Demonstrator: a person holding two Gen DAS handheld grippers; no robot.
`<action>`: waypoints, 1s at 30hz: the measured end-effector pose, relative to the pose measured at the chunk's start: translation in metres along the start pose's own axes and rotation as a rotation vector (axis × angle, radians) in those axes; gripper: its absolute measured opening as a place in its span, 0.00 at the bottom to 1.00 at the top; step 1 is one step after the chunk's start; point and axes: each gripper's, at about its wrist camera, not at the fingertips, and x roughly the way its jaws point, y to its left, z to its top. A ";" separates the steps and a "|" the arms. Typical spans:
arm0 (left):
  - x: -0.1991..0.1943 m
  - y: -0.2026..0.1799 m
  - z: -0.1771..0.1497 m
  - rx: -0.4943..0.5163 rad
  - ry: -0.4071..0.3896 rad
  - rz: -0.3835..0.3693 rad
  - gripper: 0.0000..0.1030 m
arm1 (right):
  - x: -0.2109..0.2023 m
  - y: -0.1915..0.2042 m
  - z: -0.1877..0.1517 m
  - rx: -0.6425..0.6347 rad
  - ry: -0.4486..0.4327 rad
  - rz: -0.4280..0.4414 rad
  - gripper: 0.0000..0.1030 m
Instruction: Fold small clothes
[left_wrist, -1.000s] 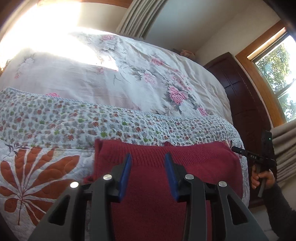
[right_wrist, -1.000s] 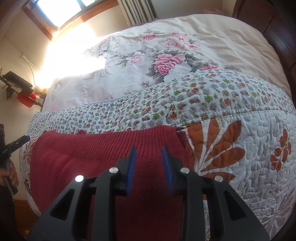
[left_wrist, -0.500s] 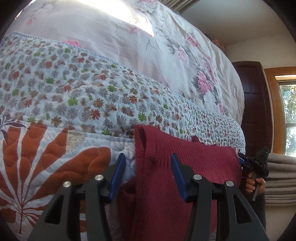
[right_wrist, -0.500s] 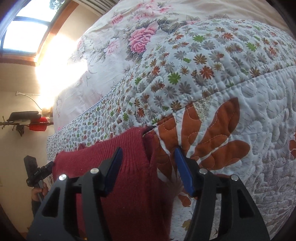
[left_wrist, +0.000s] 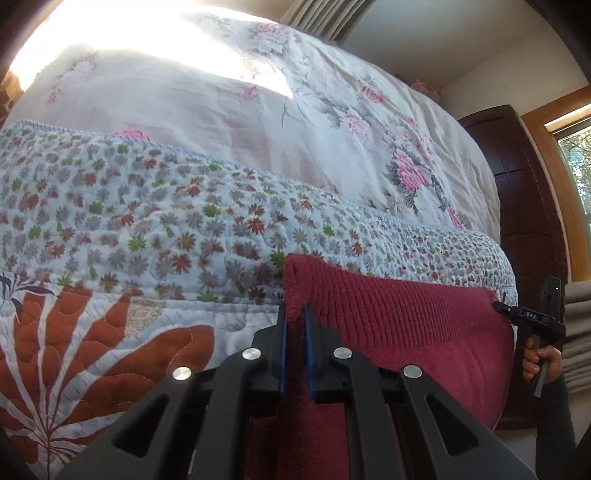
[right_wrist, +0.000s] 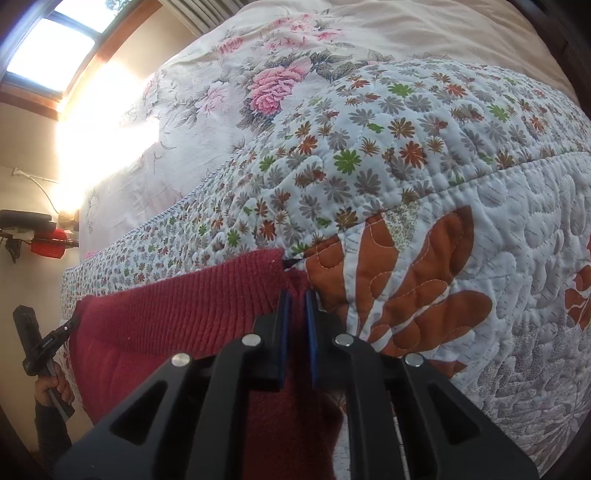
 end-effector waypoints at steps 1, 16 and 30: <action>-0.001 0.002 -0.001 -0.011 -0.011 -0.002 0.13 | -0.005 0.003 -0.001 -0.010 -0.015 -0.003 0.15; -0.012 -0.069 -0.085 0.114 -0.113 -0.074 0.14 | -0.017 0.075 -0.092 -0.334 -0.204 -0.090 0.42; -0.039 -0.078 -0.205 0.220 -0.081 -0.176 0.47 | -0.055 0.064 -0.230 -0.295 -0.212 0.017 0.53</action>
